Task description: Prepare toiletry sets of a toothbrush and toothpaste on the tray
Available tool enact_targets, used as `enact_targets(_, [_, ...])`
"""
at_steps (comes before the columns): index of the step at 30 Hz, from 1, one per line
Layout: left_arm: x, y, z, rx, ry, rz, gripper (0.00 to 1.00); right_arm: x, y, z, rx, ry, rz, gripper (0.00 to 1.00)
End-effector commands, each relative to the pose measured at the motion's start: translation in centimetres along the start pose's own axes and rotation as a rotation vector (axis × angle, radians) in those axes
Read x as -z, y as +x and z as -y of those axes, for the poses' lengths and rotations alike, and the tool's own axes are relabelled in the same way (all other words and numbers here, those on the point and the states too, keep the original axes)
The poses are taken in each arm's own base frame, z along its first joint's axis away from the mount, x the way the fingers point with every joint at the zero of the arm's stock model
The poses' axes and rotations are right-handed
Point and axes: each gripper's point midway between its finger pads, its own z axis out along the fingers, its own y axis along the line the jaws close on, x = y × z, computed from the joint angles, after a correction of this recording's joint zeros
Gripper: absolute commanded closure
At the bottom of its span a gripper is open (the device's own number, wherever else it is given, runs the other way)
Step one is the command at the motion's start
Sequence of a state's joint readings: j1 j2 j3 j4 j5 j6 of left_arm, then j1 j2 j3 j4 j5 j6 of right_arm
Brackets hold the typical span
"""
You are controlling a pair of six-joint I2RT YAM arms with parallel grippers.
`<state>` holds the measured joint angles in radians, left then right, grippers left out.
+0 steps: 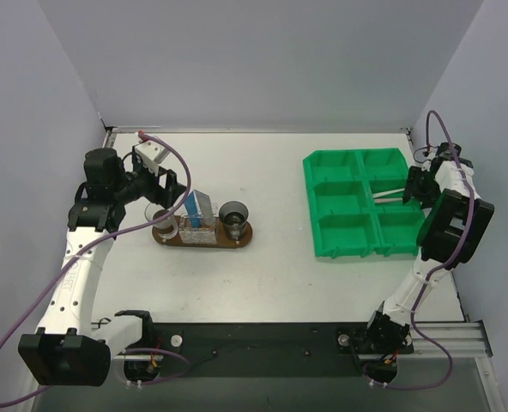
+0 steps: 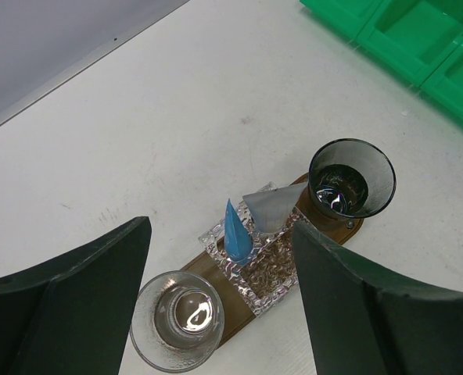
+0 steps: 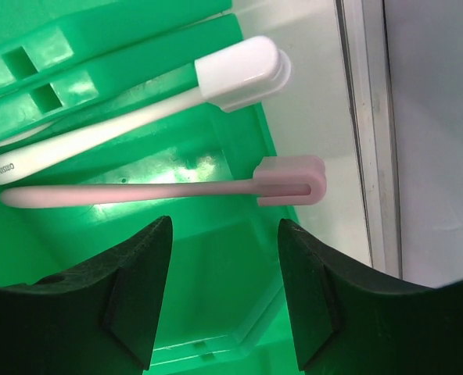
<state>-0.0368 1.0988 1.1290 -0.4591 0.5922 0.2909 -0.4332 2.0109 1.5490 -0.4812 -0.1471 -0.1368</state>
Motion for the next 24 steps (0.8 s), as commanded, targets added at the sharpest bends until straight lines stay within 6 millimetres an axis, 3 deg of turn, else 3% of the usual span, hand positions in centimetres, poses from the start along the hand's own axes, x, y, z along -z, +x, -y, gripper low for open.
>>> enact_targets(1, [0.0,-1.0,-0.2,-0.008,-0.005,0.039,0.17,0.7,-1.6,0.3,-0.026,-0.024,0.038,0.49])
enact_targets(24, [0.1,-1.4,-0.6,0.001,-0.023,0.044,0.17,-1.0,-3.3,-0.3,-0.066,-0.067,0.065,0.49])
